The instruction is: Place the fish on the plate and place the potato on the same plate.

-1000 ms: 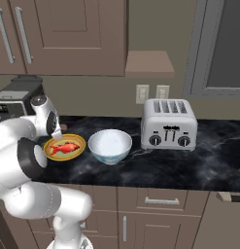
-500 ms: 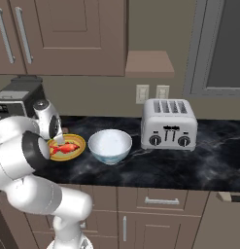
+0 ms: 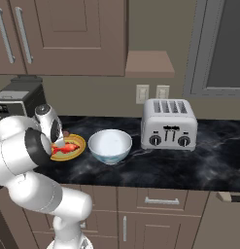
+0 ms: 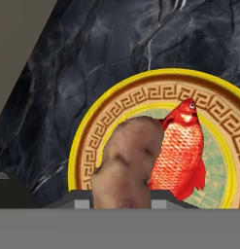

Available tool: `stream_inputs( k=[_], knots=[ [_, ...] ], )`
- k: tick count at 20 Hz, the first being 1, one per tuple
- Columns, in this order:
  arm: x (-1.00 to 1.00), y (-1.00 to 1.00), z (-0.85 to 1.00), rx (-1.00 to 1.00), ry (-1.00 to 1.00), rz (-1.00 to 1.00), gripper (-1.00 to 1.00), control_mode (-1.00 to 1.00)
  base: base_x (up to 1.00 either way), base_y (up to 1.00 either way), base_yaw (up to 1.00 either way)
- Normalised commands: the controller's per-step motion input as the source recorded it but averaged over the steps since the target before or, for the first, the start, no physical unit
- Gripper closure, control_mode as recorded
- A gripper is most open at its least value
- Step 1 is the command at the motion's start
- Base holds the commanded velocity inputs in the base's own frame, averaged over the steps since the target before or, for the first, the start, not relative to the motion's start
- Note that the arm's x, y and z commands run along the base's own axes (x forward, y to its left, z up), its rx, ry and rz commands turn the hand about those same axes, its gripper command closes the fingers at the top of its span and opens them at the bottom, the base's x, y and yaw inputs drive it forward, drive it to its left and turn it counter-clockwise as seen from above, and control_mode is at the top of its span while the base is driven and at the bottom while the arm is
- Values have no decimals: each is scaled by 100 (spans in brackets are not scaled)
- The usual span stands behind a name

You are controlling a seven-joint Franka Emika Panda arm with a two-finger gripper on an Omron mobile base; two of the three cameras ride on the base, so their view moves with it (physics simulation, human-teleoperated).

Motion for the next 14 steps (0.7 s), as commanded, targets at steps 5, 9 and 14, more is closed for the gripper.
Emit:
stream_inputs(
  k=[5, 9, 14],
  knots=[
    [1, 0, 0, 0, 1, 0, -100, -100, 0, 0, 0],
    [14, 0, 0, 0, 5, 0, -100, -100, 0, 0, 0],
    [0, 0, 5, 0, 0, 0, -100, -100, 0, 0, 0]
  ],
)
